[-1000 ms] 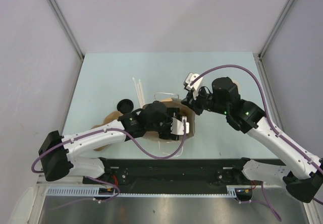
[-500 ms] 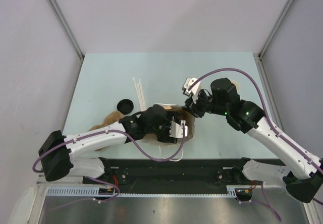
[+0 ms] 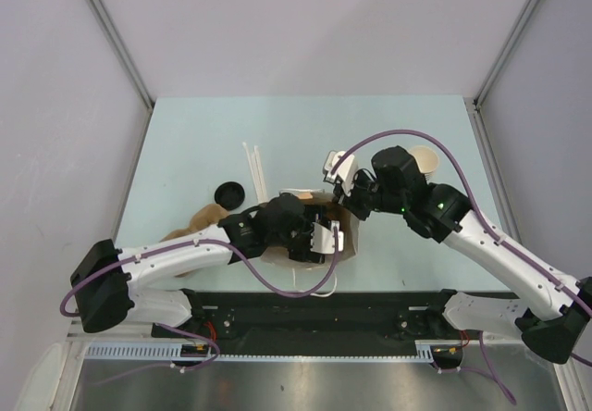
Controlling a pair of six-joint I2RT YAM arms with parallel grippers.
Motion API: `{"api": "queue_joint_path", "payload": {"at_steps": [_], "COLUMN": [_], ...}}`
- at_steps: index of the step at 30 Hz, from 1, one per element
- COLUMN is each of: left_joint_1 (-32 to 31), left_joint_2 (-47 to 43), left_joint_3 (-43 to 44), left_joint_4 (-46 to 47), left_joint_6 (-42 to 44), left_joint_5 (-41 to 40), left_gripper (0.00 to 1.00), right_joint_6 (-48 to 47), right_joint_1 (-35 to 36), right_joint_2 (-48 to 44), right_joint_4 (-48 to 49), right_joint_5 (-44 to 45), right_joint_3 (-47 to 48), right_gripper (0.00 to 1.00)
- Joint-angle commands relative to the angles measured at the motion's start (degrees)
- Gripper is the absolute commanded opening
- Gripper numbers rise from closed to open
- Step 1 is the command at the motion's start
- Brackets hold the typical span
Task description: Pack the takeout coffee
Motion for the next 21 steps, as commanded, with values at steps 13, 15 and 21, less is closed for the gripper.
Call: {"api": "queue_joint_path", "payload": {"at_steps": [13, 15, 21], "left_joint_1": [-0.85, -0.76, -0.85], "left_joint_2": [2.00, 2.44, 4.55], "left_joint_3": [-2.30, -2.30, -0.55], "left_joint_4": [5.92, 5.91, 4.34], "left_joint_6": [-3.57, -3.57, -4.36], "left_joint_5": [-3.46, -4.25, -5.48], "left_gripper": [0.18, 0.18, 0.18], "right_joint_6": [-0.86, -0.86, -0.86], "right_joint_1": [4.54, 4.72, 4.98], "right_joint_2": [-2.02, -2.02, -2.02], "right_joint_4": [2.20, 2.11, 2.02], "right_joint_5": [6.22, 6.14, 5.96], "right_joint_3": [1.21, 1.21, 1.12], "right_gripper": [0.00, 0.00, 0.00]}}
